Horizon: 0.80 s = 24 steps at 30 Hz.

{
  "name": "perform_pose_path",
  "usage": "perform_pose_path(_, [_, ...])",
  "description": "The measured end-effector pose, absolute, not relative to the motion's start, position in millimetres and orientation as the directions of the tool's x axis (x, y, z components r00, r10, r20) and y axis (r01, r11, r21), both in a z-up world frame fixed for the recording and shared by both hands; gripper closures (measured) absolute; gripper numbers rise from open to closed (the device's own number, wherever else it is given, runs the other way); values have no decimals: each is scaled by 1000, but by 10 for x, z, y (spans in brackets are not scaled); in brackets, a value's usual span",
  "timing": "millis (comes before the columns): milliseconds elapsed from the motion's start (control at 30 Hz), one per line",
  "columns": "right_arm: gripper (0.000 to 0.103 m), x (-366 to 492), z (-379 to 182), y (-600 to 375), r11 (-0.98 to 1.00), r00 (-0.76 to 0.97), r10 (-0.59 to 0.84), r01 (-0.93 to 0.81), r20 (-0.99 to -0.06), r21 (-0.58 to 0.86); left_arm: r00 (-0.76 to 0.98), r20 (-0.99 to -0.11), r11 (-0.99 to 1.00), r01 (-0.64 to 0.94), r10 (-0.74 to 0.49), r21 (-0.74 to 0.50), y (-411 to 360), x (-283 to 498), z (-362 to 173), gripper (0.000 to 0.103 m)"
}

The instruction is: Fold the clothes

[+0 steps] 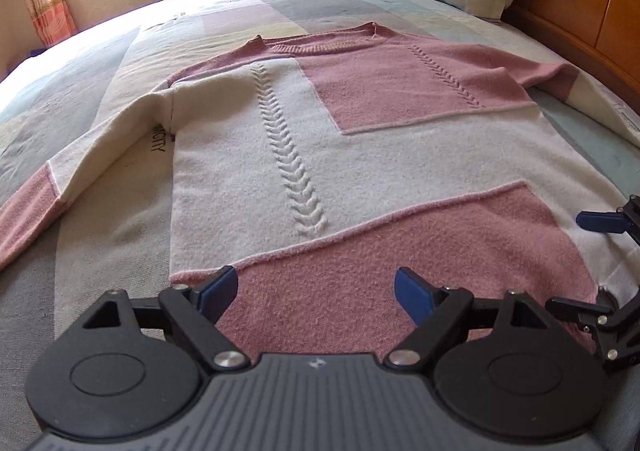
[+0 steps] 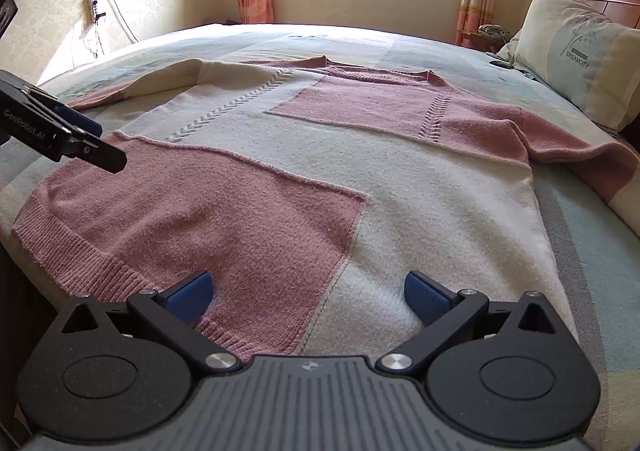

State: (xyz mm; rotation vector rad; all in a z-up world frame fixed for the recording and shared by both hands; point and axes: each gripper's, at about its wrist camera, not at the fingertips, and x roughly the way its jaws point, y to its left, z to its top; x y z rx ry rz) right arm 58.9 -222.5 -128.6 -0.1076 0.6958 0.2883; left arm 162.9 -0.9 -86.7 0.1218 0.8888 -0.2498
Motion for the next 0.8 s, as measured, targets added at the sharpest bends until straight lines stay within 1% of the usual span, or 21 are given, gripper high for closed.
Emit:
perform_pose_path(133, [0,563,-1282,-2234,956,731,224,-295,-644,-3,605,-779,967,254,-165,-7,-43,1699,-983,16])
perform_pose_path(233, [0,539,-1289,-2240,956,738,224,-294,-637,-4,605,-778,968,252,-170,-16,78,1395,-981,14])
perform_pose_path(300, [0,534,-1289,-2238,956,741,222,-292,-634,-6,590,-793,961,275,-154,18,79,1285,-933,14])
perform_pose_path(367, [0,547,-1249,-2217,958,727,211,-288,-654,-11,570,-808,959,282,-148,24,62,1288,-838,15])
perform_pose_path(400, [0,555,-1206,-2212,957,712,211,-291,-670,-8,578,-802,958,285,-150,26,38,1318,-786,15])
perform_pose_path(467, [0,538,-1095,-2284,961,716,222,-274,-662,26,615,-766,947,320,-190,22,-82,1436,-664,15])
perform_pose_path(500, [0,519,-1040,-2346,967,735,219,-251,-642,42,627,-749,939,342,-215,17,-151,1503,-618,15])
perform_pose_path(600, [0,635,-1029,-2580,984,764,176,-163,-621,78,632,-721,910,414,-284,3,-439,1749,-594,15])
perform_pose_path(700, [0,772,-1034,-2817,991,783,128,-73,-608,116,586,-743,889,457,-322,-25,-709,1903,-728,15])
perform_pose_path(733, [0,818,-1036,-2896,991,789,112,-43,-604,128,566,-760,887,460,-318,-28,-762,1912,-803,15])
perform_pose_path(800, [0,956,-1064,-2994,983,789,128,-21,-601,183,529,-796,894,447,-293,-33,-787,1873,-943,14])
